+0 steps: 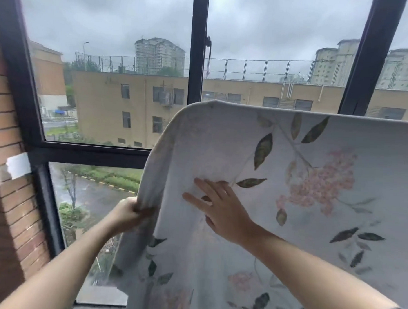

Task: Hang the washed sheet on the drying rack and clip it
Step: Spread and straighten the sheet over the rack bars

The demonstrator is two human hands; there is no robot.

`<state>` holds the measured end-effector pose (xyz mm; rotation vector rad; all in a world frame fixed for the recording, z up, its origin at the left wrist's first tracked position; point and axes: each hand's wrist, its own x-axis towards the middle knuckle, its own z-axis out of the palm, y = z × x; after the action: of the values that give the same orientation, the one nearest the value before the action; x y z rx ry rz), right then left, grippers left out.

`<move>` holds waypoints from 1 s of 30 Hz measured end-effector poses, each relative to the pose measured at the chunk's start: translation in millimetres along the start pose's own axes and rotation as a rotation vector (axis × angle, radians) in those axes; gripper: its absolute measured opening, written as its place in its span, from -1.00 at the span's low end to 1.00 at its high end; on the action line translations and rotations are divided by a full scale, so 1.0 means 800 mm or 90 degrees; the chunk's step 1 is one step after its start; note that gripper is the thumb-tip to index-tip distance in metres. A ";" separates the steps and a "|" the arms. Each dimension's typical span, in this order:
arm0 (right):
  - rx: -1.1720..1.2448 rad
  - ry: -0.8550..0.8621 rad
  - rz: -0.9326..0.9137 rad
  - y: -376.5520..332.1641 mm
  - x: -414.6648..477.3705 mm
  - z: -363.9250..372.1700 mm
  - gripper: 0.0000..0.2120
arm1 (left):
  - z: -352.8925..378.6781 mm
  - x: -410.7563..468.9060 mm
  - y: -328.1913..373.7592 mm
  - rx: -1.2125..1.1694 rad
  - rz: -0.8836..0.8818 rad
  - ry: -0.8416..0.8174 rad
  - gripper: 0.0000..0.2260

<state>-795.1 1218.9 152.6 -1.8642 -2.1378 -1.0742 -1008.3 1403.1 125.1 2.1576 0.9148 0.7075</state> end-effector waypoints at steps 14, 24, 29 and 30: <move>-0.021 -0.028 0.028 -0.079 0.036 -0.014 -0.36 | -0.077 0.050 -0.044 0.210 -0.064 0.054 -0.84; 0.081 -0.177 0.183 -0.093 -0.056 0.004 -0.20 | 0.015 -0.030 0.039 -0.066 0.246 0.225 -0.85; 0.084 -0.240 0.198 -0.090 -0.091 0.018 -0.18 | 0.069 -0.066 0.056 0.189 0.442 0.246 -0.54; 0.083 -0.249 0.200 -0.088 -0.095 0.020 -0.20 | 0.076 -0.069 0.054 0.254 0.474 0.246 -0.51</move>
<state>-834.4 1165.2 71.5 -2.3940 -1.9290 -0.5296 -982.2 1315.5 108.5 2.8041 0.4194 1.4375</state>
